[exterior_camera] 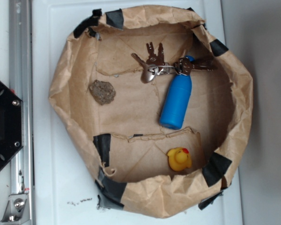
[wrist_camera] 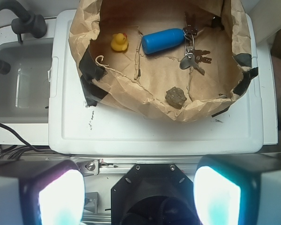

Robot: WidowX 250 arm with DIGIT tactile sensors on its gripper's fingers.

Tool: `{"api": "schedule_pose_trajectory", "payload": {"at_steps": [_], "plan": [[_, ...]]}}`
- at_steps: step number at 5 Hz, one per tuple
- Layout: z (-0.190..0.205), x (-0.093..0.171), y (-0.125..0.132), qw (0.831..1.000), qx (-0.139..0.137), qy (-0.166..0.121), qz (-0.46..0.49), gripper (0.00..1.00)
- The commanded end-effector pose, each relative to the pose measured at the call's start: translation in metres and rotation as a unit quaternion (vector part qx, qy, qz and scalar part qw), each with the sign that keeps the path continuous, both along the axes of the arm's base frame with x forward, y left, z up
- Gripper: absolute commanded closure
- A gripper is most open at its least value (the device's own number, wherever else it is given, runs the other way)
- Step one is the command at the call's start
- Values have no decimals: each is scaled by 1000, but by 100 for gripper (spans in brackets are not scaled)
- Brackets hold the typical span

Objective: Grab the silver keys.

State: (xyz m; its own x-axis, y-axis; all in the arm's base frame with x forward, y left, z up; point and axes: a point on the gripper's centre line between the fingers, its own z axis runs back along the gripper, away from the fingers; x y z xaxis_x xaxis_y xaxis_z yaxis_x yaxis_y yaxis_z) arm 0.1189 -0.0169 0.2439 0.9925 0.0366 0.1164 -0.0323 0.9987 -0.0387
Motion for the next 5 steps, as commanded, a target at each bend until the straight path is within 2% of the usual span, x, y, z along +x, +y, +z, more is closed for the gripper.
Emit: {"api": "schedule_pose_trajectory", "payload": {"at_steps": [1, 2, 3, 4, 5], "plan": [[0, 0, 0, 1000, 0, 0, 0, 0], [-15, 46, -1, 990, 103, 7, -92, 0], [-22, 78, 8, 991, 95, -57, -68, 0], [-38, 94, 23, 991, 54, -68, -103, 0], [-60, 107, 51, 992, -5, -92, -83, 0]]}}
